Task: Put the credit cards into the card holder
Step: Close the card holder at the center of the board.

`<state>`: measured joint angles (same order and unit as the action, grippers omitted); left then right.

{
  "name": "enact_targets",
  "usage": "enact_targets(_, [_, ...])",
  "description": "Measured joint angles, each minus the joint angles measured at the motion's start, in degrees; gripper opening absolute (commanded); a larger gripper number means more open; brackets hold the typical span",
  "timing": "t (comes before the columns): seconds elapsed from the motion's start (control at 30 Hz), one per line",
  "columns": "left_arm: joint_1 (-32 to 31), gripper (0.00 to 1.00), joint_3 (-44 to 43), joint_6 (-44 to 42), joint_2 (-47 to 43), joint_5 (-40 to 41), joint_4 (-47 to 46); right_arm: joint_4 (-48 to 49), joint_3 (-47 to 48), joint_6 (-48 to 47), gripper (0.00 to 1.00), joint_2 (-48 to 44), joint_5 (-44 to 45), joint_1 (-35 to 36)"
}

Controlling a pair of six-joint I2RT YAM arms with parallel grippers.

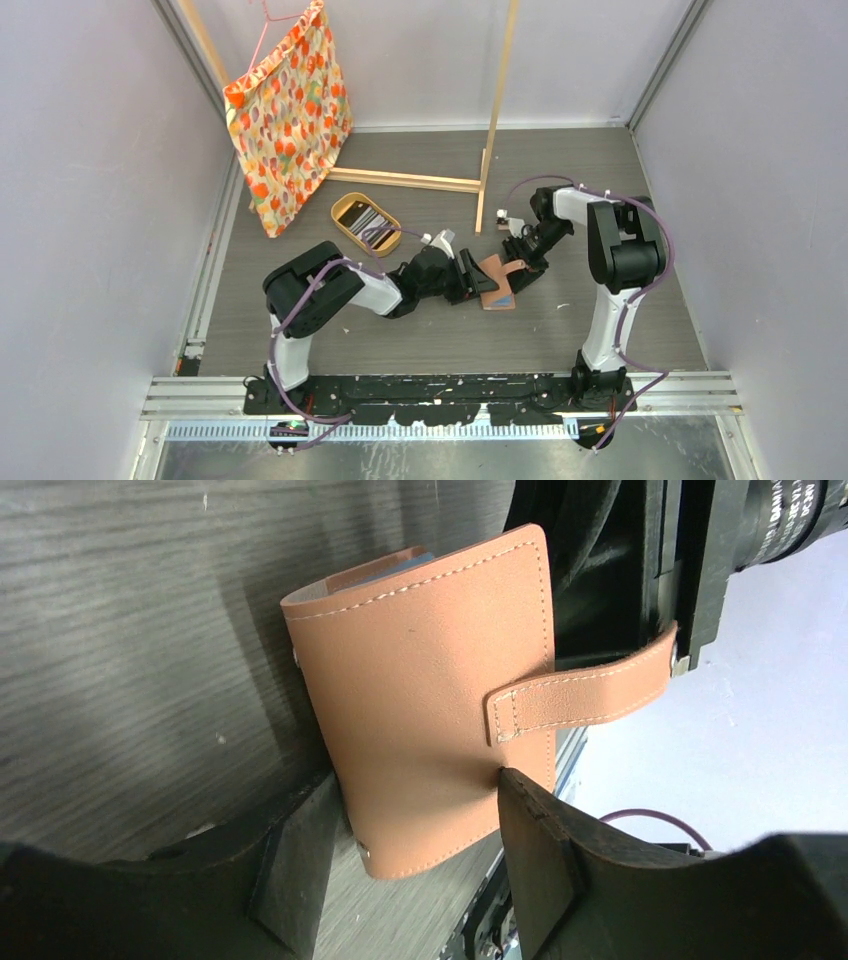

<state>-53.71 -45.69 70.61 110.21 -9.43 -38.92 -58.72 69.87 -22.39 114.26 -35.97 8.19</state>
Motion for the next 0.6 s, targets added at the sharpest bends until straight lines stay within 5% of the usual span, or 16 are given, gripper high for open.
enact_targets(0.17, [0.4,0.53,-1.4,1.6,3.3,-1.1,-3.9,-1.0,0.5,0.5,0.28,1.6,-2.3,-0.5])
enact_targets(0.4, [0.3,0.15,-1.1,3.2,5.0,-1.1,-5.2,-0.2,0.5,1.3,0.28,2.2,-5.0,-3.1])
enact_targets(0.6, [0.2,0.04,2.6,4.3,4.9,-0.8,-11.5,0.4,0.4,1.1,0.33,1.2,-6.2,-4.9])
